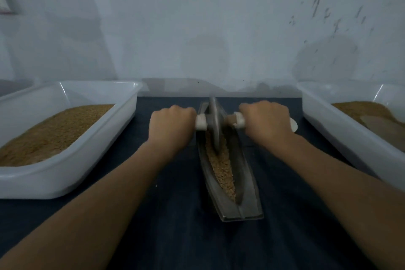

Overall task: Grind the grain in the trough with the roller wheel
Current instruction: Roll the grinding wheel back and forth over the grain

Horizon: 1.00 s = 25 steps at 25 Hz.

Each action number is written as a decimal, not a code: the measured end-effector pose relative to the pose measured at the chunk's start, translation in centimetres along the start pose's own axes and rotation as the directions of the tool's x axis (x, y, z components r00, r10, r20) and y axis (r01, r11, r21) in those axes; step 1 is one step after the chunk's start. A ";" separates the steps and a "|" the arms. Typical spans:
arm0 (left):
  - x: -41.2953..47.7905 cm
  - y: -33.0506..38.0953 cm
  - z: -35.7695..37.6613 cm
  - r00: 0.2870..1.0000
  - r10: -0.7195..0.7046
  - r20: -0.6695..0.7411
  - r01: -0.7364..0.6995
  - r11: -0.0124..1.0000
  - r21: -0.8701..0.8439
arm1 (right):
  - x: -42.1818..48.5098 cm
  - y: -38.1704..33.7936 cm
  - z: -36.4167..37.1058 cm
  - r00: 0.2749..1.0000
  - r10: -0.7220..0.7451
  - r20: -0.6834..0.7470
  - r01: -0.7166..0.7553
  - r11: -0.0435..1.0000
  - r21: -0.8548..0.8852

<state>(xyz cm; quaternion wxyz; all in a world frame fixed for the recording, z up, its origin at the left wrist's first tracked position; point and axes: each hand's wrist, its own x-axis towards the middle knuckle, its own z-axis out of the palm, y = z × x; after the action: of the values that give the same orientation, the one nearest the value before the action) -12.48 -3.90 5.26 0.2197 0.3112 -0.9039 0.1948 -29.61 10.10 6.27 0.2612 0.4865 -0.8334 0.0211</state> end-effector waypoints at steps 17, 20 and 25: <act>2.7 0.4 -0.9 0.994 0.055 0.099 -0.063 0.995 0.082 | 0.8 0.2 1.7 0.996 0.077 0.034 -0.081 0.991 0.105; 1.9 0.3 -1.5 0.990 0.104 0.098 -0.113 0.989 0.091 | -0.6 1.0 1.5 0.998 0.040 0.047 -0.047 0.987 0.152; -5.7 -0.5 -3.2 0.975 0.185 -0.125 -0.186 0.983 0.007 | -6.5 1.9 -1.0 0.960 -0.175 -0.221 0.168 0.985 -0.049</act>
<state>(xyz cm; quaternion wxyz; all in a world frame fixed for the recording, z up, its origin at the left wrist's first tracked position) -7.24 0.05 5.02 0.2574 0.2121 -0.9139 0.2313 -28.25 16.59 4.63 0.3616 0.5474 -0.7536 0.0409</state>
